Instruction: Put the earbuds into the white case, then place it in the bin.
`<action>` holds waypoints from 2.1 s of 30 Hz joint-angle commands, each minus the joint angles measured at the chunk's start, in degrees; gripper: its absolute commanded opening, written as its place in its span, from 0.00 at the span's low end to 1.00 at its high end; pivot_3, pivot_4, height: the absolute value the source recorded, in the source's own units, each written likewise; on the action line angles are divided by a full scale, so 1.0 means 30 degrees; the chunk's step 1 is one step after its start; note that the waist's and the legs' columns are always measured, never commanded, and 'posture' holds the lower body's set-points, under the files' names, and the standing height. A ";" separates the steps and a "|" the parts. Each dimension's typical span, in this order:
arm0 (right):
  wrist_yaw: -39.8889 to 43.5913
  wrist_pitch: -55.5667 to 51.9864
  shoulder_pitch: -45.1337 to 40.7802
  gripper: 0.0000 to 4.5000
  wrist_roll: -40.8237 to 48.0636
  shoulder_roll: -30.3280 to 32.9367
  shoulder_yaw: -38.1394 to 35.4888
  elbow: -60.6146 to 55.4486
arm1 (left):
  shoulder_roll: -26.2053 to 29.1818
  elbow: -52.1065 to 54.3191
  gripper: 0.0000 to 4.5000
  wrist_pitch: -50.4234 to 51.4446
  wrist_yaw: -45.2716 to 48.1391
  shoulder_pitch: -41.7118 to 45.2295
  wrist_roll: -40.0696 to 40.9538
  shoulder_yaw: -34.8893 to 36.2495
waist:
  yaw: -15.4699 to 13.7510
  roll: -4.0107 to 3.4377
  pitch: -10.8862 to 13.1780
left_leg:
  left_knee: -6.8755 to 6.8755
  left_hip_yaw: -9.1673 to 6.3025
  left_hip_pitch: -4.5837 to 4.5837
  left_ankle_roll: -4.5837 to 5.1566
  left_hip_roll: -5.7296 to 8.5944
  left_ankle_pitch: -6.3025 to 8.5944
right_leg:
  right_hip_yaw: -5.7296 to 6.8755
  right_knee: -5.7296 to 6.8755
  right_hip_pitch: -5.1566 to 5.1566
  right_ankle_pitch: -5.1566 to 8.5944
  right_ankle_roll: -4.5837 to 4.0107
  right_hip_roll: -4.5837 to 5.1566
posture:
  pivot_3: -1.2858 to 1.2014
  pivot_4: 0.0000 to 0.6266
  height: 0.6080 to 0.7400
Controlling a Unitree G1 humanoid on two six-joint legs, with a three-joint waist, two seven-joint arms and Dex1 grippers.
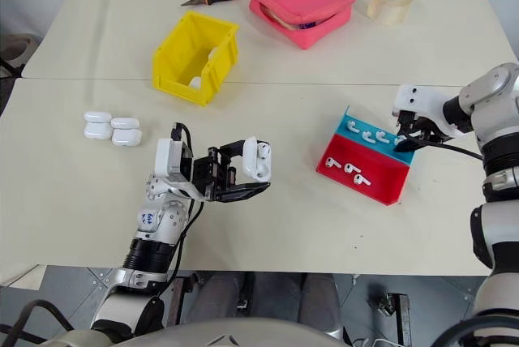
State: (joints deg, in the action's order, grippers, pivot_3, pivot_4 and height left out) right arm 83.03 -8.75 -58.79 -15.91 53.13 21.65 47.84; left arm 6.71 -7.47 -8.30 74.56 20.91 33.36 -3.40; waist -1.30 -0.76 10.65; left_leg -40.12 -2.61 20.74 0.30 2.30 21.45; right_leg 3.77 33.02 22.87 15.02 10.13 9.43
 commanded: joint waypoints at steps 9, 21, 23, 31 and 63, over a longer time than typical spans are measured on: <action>-0.0012 -0.0097 0.0214 0.20 -0.0422 -0.0282 -0.0106 0.0176 | 0.0027 0.0751 0.62 -0.0075 -0.0217 -0.0252 0.0035 -0.0158 | 0.0056 0.0007 -0.0004 | -0.0006 0.0001 -0.0004 -0.0001 -0.0002 0.0000 | -0.0001 0.0004 -0.0004 -0.0003 0.0004 -0.0001 | 0.52 0.24 1.00; -0.0801 -0.1572 0.0870 0.20 0.1217 0.0280 -0.2531 -0.2286 | -0.0053 0.0761 0.62 0.0227 -0.0253 -0.0030 0.0176 -0.0294 | 0.0128 -0.0002 0.0000 | -0.0004 0.0005 -0.0004 -0.0002 -0.0004 -0.0001 | -0.0002 0.0006 -0.0001 -0.0003 0.0004 -0.0001 | 0.52 0.24 1.00; -0.0330 -0.3325 0.1617 0.20 0.2436 0.1046 -0.3864 -0.4485 | -0.0174 0.0651 0.62 0.0390 -0.0229 0.0149 0.0229 -0.0367 | 0.0098 -0.0031 0.0016 | 0.0002 0.0005 -0.0003 -0.0003 -0.0005 -0.0002 | -0.0003 0.0007 0.0004 -0.0003 0.0004 -0.0001 | 0.52 0.24 1.00; -0.0865 -1.0636 0.7308 0.20 0.7886 0.2077 -0.9493 -1.4141 | -0.0351 0.0103 0.62 0.1370 -0.0073 0.0976 0.0599 -0.0294 | -0.0052 -0.0046 0.0015 | -0.0056 0.0010 0.0181 -0.0002 0.0008 -0.0001 | -0.0010 0.0105 0.0196 -0.0005 0.0002 0.0003 | 0.52 0.24 1.00; -1.5715 -1.1651 1.7250 0.20 2.5960 -1.2430 -1.2098 -2.9500 | -0.0552 0.0186 0.62 0.4404 -0.0890 0.2848 0.0919 0.0298 | 0.0031 -0.0050 0.0006 | -0.0126 0.0010 0.0129 -0.0011 0.0027 -0.0013 | -0.0060 0.0246 0.0206 0.0002 -0.0013 -0.0003 | 0.52 0.24 1.00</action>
State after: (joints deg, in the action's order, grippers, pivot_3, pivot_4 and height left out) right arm 35.87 -45.76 -7.50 61.86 15.23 -15.26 -39.65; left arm 5.16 -9.48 4.98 72.05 28.69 34.65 -3.04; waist -1.20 -0.91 10.67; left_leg -40.49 -2.58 21.12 0.27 2.38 21.41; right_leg 3.59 33.76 23.49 15.02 10.09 9.43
